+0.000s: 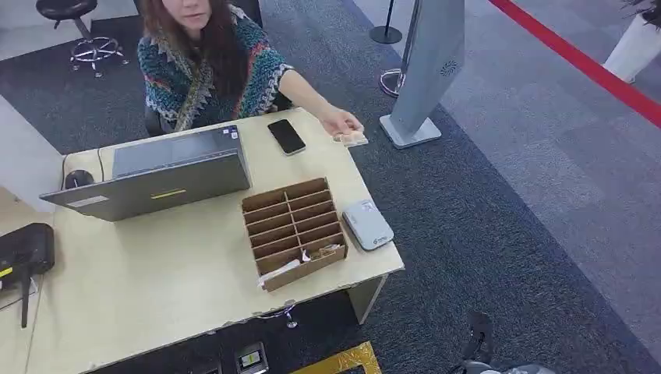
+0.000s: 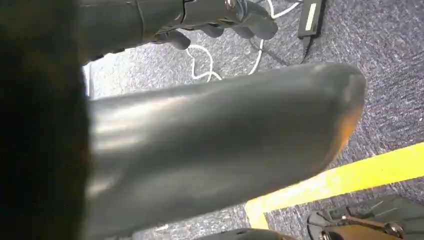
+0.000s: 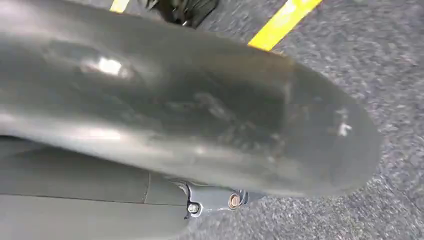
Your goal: Pass the card to the sensor for recognition and then transmit it.
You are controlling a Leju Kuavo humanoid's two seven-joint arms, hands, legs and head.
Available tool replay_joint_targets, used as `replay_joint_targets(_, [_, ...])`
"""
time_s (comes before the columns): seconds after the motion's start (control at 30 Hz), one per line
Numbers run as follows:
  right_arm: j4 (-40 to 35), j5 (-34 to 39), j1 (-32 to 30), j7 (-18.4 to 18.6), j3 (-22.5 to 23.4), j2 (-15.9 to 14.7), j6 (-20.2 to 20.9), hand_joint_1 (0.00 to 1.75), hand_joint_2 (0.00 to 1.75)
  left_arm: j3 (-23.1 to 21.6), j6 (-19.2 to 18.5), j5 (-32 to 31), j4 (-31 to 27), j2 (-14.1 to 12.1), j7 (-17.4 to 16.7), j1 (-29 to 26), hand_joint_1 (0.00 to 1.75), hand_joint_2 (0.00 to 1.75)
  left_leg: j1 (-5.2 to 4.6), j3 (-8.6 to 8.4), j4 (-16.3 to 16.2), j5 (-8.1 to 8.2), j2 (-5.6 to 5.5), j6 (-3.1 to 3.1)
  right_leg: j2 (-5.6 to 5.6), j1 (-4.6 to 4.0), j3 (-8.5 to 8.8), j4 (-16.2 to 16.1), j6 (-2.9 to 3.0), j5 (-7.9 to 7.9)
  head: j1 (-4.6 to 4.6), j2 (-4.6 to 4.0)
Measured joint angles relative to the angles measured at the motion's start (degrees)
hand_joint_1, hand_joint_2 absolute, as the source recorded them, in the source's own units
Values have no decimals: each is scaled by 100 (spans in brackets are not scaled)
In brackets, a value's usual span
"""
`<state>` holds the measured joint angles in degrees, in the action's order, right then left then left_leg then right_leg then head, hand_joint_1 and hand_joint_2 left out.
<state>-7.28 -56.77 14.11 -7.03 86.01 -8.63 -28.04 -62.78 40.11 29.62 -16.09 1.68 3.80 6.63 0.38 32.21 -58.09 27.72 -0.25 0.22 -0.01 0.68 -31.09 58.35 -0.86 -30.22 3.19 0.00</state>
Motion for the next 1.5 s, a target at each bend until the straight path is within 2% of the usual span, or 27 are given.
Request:
replay_joint_targets(0.07, [-2, 404, 42, -180, 13, -64, -20, 0, 0, 53, -2, -90, 0, -2, -4, -9, 0, 0, -2, 0, 0, 0, 0, 0, 0, 2, 0, 0, 0, 0, 0, 0])
replay_joint_targets(0.1, [-2, 458, 66, -193, 17, -122, -20, 0, 175, 96, 0, -110, 0, -2, -7, -14, 0, 0, -2, 0, 0, 0, 0, 0, 1, 2, 0, 0, 0, 0, -2, 0])
replay_joint_targets(0.17, [-4, 585, 107, -281, 20, -190, -26, 0, 175, 147, 0, -145, 0, -2, -13, -22, 0, 0, -2, 0, 0, 0, 0, 0, 0, 2, 1, 0, 0, 0, 0, 0])
replay_joint_targets(0.3, [-143, 1736, 307, -1305, 28, -336, -153, 0, 175, 317, 0, -297, 2, -7, -11, -37, 0, 0, -9, 1, 0, -1, 0, 1, 0, 9, -1, 0, -3, 3, -4, 0])
replay_joint_targets(0.37, [-274, 2045, 534, -1539, 33, -512, -157, 0, 175, 429, 0, -462, 2, -9, -11, -44, 0, 0, -11, -1, 0, -1, 2, 2, 1, 11, -1, 0, -6, 4, -2, 0])
replay_joint_targets(0.43, [-512, 2549, 791, -1522, 0, -711, -65, 0, 175, 567, 0, -628, 0, -11, 4, -55, 0, 0, -11, -2, -1, -3, 5, 5, 4, 12, -1, 0, -8, 6, 0, 0])
replay_joint_targets(0.5, [-1019, 3537, 890, -864, -191, -750, -209, 0, 175, 692, 0, -778, 0, -11, 15, -67, 0, 0, -11, -13, -5, -3, 1, 6, 1, 13, 2, -6, -9, 6, 0, 0])
replay_joint_targets(0.7, [-1073, 3624, 883, -791, -217, -750, -239, 0, 175, 693, 0, -779, 0, -11, 15, -68, 0, 0, -11, -14, -5, -2, -1, 7, -2, 13, 2, -8, -9, 6, -2, 0])
replay_joint_targets(0.73, [-1829, 4620, 708, 55, -698, -772, -740, 0, 175, 831, 0, -890, 0, -9, 24, -75, 0, 0, -19, -11, -8, -2, -36, 19, -39, 21, 20, -10, -25, -5, 0, 0])
replay_joint_targets(0.77, [-2785, 5020, 466, 366, -1360, -809, -1111, 0, 175, 953, 2, -955, 0, -4, 52, -111, 0, 0, -55, 13, -5, -8, -65, 28, -67, 53, 9, 14, -30, -9, -2, 0])
replay_joint_targets(0.8, [-4249, 4301, 579, 704, -2242, -936, -1154, 0, 175, 1102, 5, -1030, 2, -20, 59, -156, 0, 0, -64, 17, 0, 14, 55, 28, 65, 59, -20, 32, -28, 0, -2, 0])
replay_joint_targets(0.83, [-5764, 3554, 719, 1018, -3188, -992, -1163, 0, 175, 1194, 7, -1060, -6, 0, 59, -124, 0, 0, -66, 3, -1, 8, 50, 33, 52, 64, -17, 32, -31, 2, -4, 0])
replay_joint_targets(0.87, [-6546, 3183, 872, 1158, -3717, -1038, -1163, 0, 175, 1222, 7, -1060, -31, 2, 61, -128, 0, 0, -65, -2, -1, -3, 31, 41, 30, 62, -11, 32, -31, 2, 0, 0])
replay_joint_targets(0.93, [-7360, 2684, 995, 1469, -4320, -1145, -1172, 0, 175, 1220, 7, -1075, -31, 0, 59, -142, 0, 0, -65, 7, -2, -16, -6, 39, -9, 62, -11, 33, -32, 2, -2, 0])
replay_joint_targets(1.07, [-8377, 1705, 1160, 2421, -5784, -1663, -1102, 0, 175, 1218, 5, -1172, -35, -4, 11, -139, 0, 0, -62, 27, -1, -28, -60, 38, -60, 59, -12, 33, -32, 2, 0, 0])
replay_joint_targets(1.13, [-8705, 1259, 1214, 2689, -6533, -1934, -884, 0, 175, 1196, 5, -1211, -68, -4, -61, -124, 0, 0, -62, 28, -1, -28, -62, 38, -61, 59, -12, 33, -31, 1, -2, 0])
replay_joint_targets(1.23, [-9016, 779, 1323, 2885, -7551, -2263, -520, 0, 175, 1130, 2, -1216, -96, -4, -136, -77, 0, 0, -61, 30, -1, -28, -65, 38, -64, 59, -12, 32, -31, 1, -2, 0])
replay_joint_targets(1.3, [-9139, 407, 1422, 2920, -8152, -2402, -102, 0, 175, 1078, -2, -1211, -125, -4, -181, -56, 0, 0, -61, 32, -1, -28, -65, 38, -65, 59, -12, 32, -31, 1, -2, 0])
replay_joint_targets(1.43, [-9208, -47, 1639, 2946, -9323, -2573, 586, 0, 175, 947, -15, -1159, -144, -7, -210, 1, 0, 0, -60, 31, -1, -28, -65, 38, -63, 58, -14, 32, -31, 1, -4, 0])
replay_joint_targets(1.5, [-9206, -219, 1776, 2928, -9872, -2608, 1081, 0, 175, 886, -61, -1146, -155, -9, -245, 31, 0, 0, -59, 31, -1, -28, -66, 37, -65, 57, -15, 32, -31, 1, 0, 0])
